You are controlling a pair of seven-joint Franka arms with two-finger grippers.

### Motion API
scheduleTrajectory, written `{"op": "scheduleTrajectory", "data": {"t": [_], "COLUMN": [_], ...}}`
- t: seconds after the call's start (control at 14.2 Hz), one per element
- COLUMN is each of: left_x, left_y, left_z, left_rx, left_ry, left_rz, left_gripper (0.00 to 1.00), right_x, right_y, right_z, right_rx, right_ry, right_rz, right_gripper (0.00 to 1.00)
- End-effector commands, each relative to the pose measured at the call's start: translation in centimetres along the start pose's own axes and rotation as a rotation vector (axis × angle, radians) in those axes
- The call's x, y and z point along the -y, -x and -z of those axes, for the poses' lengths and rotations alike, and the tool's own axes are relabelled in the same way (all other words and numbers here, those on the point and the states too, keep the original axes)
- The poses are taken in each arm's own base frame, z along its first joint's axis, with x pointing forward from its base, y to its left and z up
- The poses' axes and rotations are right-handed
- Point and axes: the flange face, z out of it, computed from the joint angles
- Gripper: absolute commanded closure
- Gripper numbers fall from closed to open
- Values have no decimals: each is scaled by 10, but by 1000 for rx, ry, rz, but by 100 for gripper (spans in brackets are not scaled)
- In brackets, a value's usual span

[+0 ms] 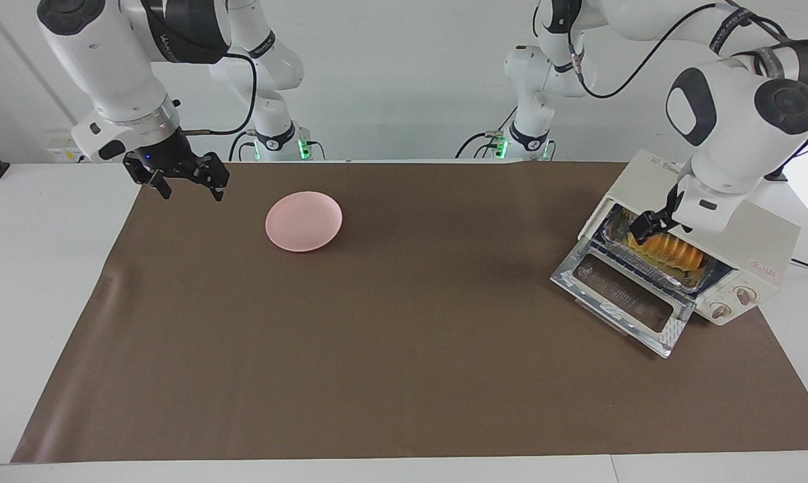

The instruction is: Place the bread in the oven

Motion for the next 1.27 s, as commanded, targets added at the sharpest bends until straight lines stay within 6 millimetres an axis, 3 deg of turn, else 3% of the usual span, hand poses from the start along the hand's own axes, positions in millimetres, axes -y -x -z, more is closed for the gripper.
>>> {"op": "scheduleTrajectory", "data": {"t": [0.0,0.07,0.21,0.28,0.42,0.7,0.98,1.19], "left_x": [5,-7,-5,0,0,3,-15,-18], "left_y": [28,33,59,83,98,99,102,93], "left_z": [18,22,42,48,51,53,56,49], "left_rx": [35,46,51,73,68,59,60,47], "left_ry": [25,26,72,110,120,123,115,111], "left_rz": [-97,-117,-153,-179,-191,-191,-254,-264], "left_gripper": [0,0,0,0,0,0,0,0], "right_x": [-3,-3,-3,-3,-3,-3,-3,-3], "right_y": [7,7,7,7,7,7,7,7], "right_z": [1,0,0,0,1,0,0,0], "right_rx": [5,6,6,6,5,6,6,6], "right_ry": [13,13,13,13,13,13,13,13], "right_rz": [20,21,21,21,20,21,21,21], "right_gripper": [0,0,0,0,0,0,0,0]}}
